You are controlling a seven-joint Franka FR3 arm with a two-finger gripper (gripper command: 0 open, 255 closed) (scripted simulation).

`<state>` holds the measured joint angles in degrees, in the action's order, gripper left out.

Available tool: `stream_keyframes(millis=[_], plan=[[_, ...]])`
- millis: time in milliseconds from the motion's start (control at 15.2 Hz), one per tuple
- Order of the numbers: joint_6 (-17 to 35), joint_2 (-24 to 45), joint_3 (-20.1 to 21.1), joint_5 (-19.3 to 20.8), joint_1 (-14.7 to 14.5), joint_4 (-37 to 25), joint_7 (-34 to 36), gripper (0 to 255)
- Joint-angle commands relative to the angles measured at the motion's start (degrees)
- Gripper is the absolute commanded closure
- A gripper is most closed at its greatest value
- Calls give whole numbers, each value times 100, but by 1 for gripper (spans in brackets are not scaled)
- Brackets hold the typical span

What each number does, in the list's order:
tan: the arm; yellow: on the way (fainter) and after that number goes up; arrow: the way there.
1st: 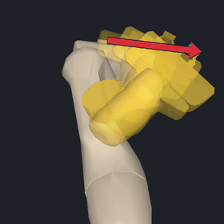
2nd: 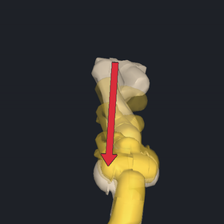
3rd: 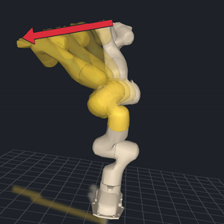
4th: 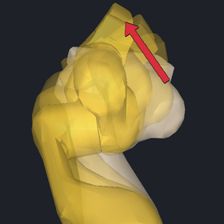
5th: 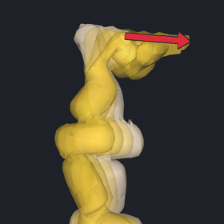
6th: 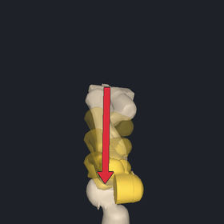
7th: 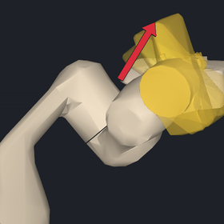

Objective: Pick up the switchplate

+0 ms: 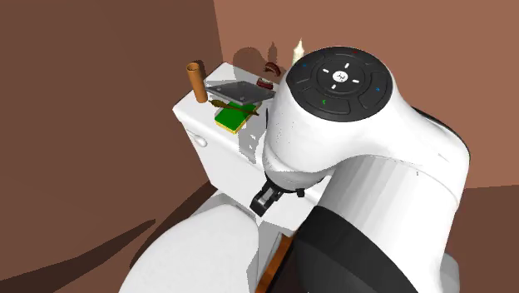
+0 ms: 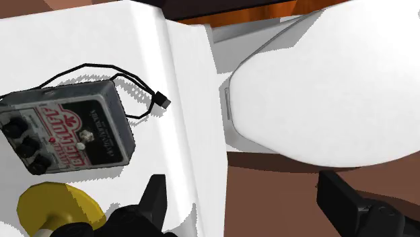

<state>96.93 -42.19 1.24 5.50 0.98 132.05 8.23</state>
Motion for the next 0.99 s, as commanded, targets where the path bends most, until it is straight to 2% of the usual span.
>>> stream_keyframes(millis=[0, 528, 924], plan=[[0, 0, 0, 0, 0, 0, 0, 0], [-900, 2326, 631, 1774, 394, -2107, -228, 0], [-1858, 4086, 1068, 3413, 436, -3826, -452, 0]])
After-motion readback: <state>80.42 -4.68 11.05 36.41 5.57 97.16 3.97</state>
